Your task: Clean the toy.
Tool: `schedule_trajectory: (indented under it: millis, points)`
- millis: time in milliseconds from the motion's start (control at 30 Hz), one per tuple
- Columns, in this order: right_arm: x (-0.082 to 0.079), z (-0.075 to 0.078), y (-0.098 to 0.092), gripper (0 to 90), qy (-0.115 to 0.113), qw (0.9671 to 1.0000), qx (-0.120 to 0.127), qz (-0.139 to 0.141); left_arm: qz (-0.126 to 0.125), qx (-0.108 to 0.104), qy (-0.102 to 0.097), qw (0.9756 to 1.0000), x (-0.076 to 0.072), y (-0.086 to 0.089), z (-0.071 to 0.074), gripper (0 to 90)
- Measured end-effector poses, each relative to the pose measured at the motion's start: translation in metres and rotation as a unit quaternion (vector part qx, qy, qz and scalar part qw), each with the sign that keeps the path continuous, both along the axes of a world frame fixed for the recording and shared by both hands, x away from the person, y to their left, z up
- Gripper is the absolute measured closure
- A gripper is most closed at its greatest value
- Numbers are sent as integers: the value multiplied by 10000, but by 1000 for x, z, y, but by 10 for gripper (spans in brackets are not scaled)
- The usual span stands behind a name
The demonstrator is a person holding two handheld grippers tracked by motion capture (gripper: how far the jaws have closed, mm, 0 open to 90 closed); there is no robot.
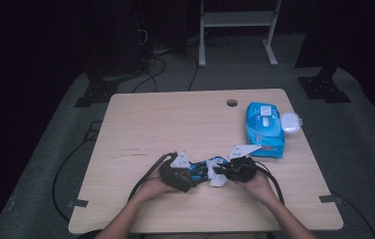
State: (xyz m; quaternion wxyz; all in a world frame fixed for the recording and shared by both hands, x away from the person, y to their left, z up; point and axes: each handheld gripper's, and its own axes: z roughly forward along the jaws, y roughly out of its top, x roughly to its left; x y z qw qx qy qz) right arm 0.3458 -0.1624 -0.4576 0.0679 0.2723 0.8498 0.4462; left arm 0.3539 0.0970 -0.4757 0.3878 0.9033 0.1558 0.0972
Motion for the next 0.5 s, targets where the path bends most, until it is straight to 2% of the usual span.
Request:
schedule_trajectory:
  millis: [67, 167, 267, 333, 400, 500]
  points:
    - [3, -1, -5, 819, 76, 10000, -1, -51, -10, 10, -29, 10000, 0, 0, 0, 235]
    - [8, -3, -17, 819, -43, 9992, -202, -341, -9, 4, -27, 10000, 0, -1, 0, 235]
    - [13, -6, -26, 821, 82, 9986, -125, -516, -4, 9, -38, 10000, 0, -1, 0, 235]
    - [10, -4, -22, 822, -24, 9988, -195, -451, -7, 1, -28, 10000, 0, -2, 0, 235]
    - [6, -1, -13, 821, -27, 9996, -121, -268, 8, -28, -15, 10000, 1, -3, 0, 235]
    - [1, 3, 4, 822, -198, 9997, -110, -38, -11, -13, -28, 10000, 1, -3, 0, 235]
